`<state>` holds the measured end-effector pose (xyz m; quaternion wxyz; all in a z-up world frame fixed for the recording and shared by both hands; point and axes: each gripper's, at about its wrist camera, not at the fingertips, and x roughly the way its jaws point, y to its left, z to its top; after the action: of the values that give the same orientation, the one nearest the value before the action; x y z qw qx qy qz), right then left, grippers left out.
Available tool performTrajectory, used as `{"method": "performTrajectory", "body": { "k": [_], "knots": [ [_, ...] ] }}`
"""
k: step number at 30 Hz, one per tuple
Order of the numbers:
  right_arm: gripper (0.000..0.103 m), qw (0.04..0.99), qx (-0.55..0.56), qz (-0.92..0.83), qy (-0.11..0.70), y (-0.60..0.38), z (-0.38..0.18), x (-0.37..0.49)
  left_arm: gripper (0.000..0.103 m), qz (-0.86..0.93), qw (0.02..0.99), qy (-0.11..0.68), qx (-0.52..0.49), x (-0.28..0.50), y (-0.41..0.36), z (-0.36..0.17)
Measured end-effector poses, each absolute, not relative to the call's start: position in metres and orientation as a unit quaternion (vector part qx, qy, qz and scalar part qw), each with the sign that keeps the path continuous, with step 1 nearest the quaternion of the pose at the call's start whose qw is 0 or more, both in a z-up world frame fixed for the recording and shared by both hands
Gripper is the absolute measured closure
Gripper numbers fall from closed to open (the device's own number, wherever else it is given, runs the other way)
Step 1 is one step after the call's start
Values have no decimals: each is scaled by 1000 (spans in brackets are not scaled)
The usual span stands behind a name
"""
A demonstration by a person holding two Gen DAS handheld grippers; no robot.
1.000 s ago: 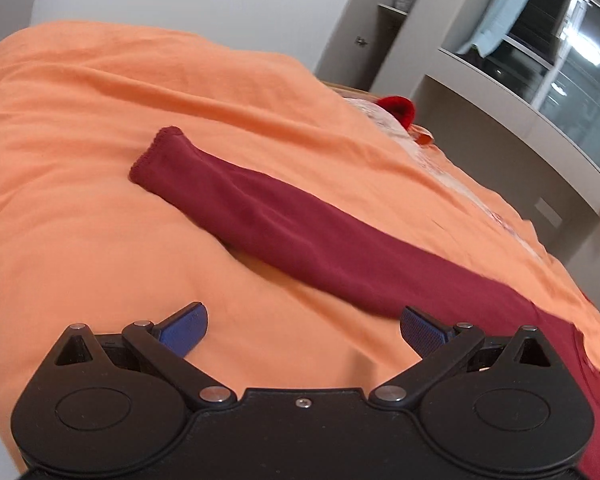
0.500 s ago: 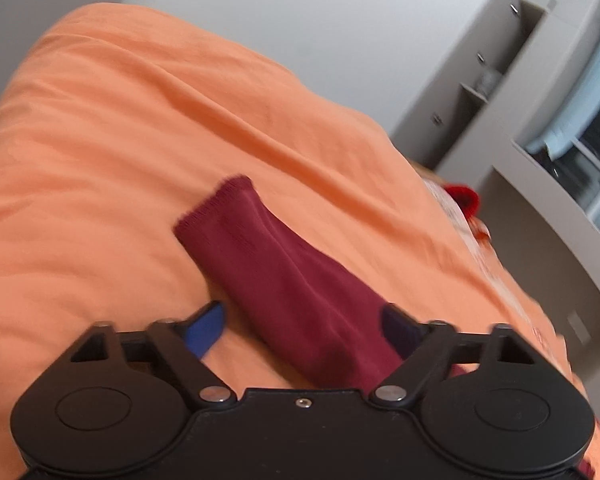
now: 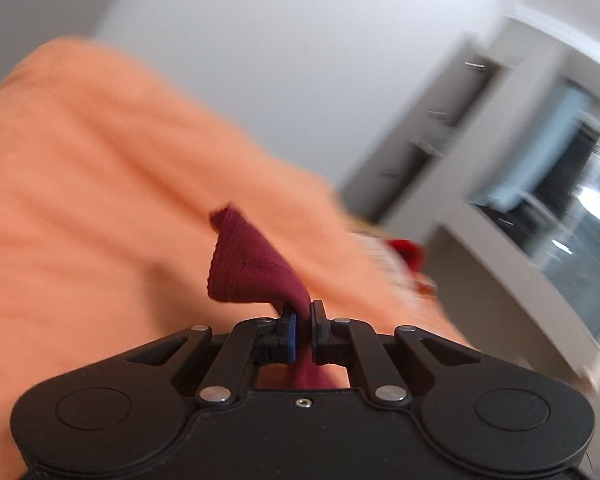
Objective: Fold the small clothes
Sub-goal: 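Close the left gripper on the sleeve cuff and lift it, then lay the sleeve across the sweater body and open the left gripper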
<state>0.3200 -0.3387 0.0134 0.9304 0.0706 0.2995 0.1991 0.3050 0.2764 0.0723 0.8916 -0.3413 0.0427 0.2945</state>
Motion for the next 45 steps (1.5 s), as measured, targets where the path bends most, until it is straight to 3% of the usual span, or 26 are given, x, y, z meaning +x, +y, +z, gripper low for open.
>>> {"method": "performTrajectory", "body": {
  "k": [5,10,17,22,32,37,45],
  "knots": [
    [0,935,68,193,291,-337,14,318,97,154,971,22,-182,314,200,127],
    [0,943,72,187,264,-339,21,313,96,54,996,19,-61,318,100,147],
    [0,944,79,186,259,-341,23,311,96,-54,996,49,54,318,-24,114],
    [0,943,88,184,261,-345,22,311,96,-121,977,101,144,307,-77,62],
    [0,942,89,180,268,-343,18,314,91,-183,954,166,173,298,-74,23],
    [0,942,87,178,271,-342,18,315,75,-223,941,199,158,292,-68,19],
    [0,944,74,171,271,-335,19,316,66,-300,901,236,206,278,-64,10]
  ]
}}
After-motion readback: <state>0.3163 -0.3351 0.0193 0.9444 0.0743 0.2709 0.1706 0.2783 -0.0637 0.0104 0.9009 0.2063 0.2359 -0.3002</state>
